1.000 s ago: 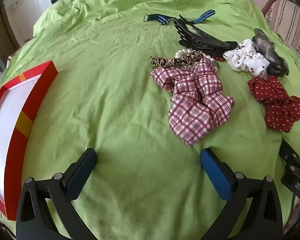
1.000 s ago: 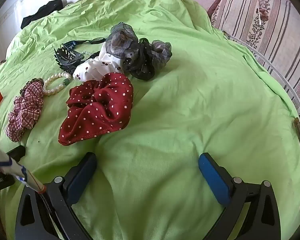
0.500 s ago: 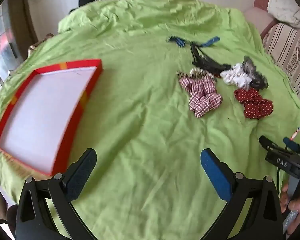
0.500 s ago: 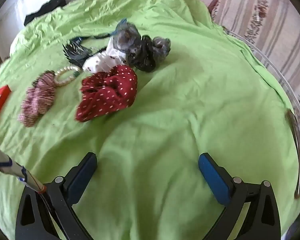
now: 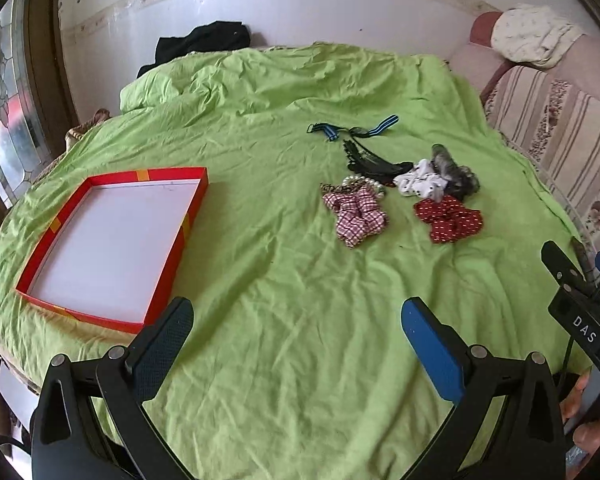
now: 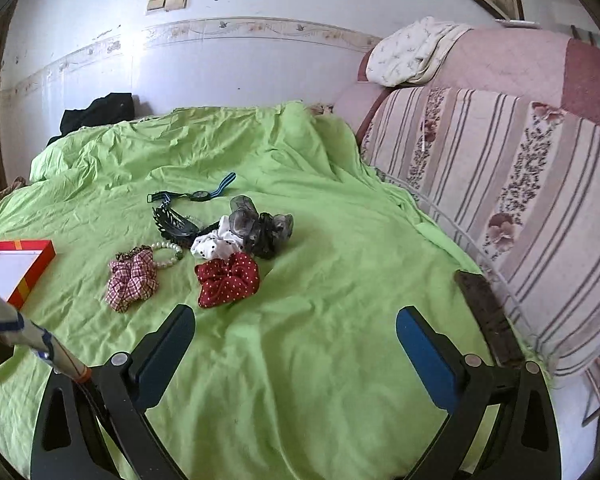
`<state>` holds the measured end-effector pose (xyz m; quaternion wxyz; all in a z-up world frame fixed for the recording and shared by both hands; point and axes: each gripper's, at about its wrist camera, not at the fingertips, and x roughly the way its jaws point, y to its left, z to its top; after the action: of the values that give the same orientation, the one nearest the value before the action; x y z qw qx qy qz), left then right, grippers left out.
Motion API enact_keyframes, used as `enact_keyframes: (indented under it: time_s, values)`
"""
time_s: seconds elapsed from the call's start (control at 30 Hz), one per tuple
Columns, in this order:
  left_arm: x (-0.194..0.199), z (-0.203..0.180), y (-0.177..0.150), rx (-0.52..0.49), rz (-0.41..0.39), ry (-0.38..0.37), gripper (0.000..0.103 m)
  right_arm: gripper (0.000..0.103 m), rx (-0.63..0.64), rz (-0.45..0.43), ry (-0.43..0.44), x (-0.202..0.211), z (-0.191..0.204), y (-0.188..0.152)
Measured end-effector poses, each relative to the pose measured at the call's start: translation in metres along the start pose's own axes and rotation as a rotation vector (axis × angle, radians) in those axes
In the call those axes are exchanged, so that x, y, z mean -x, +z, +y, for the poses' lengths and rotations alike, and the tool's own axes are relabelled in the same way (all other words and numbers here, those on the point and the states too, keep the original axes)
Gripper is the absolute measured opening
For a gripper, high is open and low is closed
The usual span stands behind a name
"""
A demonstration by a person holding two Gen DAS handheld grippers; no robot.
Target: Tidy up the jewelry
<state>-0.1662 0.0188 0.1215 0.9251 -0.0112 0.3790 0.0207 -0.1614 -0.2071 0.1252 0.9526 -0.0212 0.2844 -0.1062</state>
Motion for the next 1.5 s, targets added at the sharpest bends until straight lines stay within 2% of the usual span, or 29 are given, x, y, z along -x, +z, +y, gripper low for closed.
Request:
enact_keyframes:
  time_s: [0.17,0.37,0.63,0.93,1.1,1.23,1.3,1.5]
  values:
    - [0.013,-0.002,-0.005,-0.01,0.01,-0.012,0.103,0.102,-0.037,-0.016,0.024,0.019,-0.006,0.001]
    - [0.016,0.007,-0.01,0.029,0.051,-0.048,0.103,0.102,-0.057,-0.014,0.06,0.032,-0.004,0.002]
    - [0.022,0.01,-0.013,0.024,0.043,-0.046,0.103,0.102,-0.057,0.054,0.1,0.027,0.003,-0.005]
    - [0.016,0.007,-0.013,0.007,0.059,-0.043,0.103,0.102,-0.069,0.091,0.114,0.018,0.003,-0.01]
    - [0.007,0.003,-0.015,-0.008,0.078,-0.038,0.103,0.102,-0.055,0.086,0.087,0.015,0.006,-0.011]
    - [0.001,0.001,-0.018,-0.015,0.094,-0.033,0.103,0.102,-0.02,0.033,-0.004,0.015,0.007,-0.014]
    - [-0.003,0.001,-0.019,-0.019,0.102,-0.031,0.103,0.102,-0.029,0.049,-0.005,0.01,0.005,-0.015]
    - [-0.014,-0.005,-0.023,-0.038,0.129,-0.028,0.103,0.102,-0.087,0.132,0.068,-0.007,-0.001,-0.021]
